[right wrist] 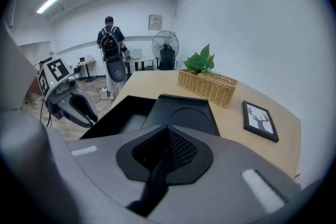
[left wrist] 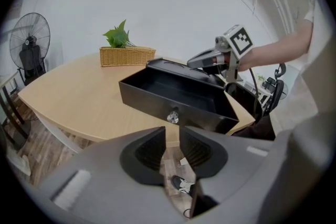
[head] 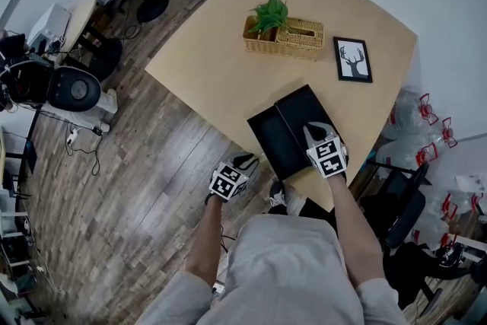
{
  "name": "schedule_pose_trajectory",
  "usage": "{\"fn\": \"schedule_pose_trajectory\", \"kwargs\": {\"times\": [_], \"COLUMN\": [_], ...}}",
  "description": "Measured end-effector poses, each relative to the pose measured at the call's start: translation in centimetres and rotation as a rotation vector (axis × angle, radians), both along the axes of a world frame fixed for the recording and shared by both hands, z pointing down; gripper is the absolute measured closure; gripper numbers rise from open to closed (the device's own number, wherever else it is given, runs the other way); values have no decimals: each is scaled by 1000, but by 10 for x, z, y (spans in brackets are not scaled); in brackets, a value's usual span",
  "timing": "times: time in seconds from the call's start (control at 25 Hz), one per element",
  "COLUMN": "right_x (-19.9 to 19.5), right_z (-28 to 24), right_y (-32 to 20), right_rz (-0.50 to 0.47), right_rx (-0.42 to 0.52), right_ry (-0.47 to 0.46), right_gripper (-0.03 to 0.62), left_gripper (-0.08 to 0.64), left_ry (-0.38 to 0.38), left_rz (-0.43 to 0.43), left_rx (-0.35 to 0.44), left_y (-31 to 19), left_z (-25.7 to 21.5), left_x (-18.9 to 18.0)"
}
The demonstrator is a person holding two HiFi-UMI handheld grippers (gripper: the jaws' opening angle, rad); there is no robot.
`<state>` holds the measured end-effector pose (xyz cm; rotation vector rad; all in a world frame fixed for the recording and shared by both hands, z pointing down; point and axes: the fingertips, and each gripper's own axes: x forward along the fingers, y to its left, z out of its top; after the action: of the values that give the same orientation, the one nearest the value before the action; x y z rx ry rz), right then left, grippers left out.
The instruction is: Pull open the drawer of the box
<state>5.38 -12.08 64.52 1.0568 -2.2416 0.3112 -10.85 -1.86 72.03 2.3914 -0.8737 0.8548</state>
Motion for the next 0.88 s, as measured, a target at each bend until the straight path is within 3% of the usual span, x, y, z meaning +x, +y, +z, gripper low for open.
{"fn": "schedule_pose_trajectory", "kwargs": {"times": [0.2, 0.52, 0.88], "right_x": [-14, -14, -10], "right_z": [-24, -44, -38], "right_y": [28, 63, 82], "right_rz": [59, 179, 196], "right_rx": [60, 66, 29], "right_ry": [-125, -269, -297], "right_gripper": [591, 591, 591], "left_gripper": [422, 422, 432], "left_ry": [-9, 134, 110], "left_rz": [-102, -262, -248], "left_rx": [26, 91, 103], "left_y": [-4, -15, -8], "left_z": [-20, -72, -79], "left_x": [-11, 11, 35]}}
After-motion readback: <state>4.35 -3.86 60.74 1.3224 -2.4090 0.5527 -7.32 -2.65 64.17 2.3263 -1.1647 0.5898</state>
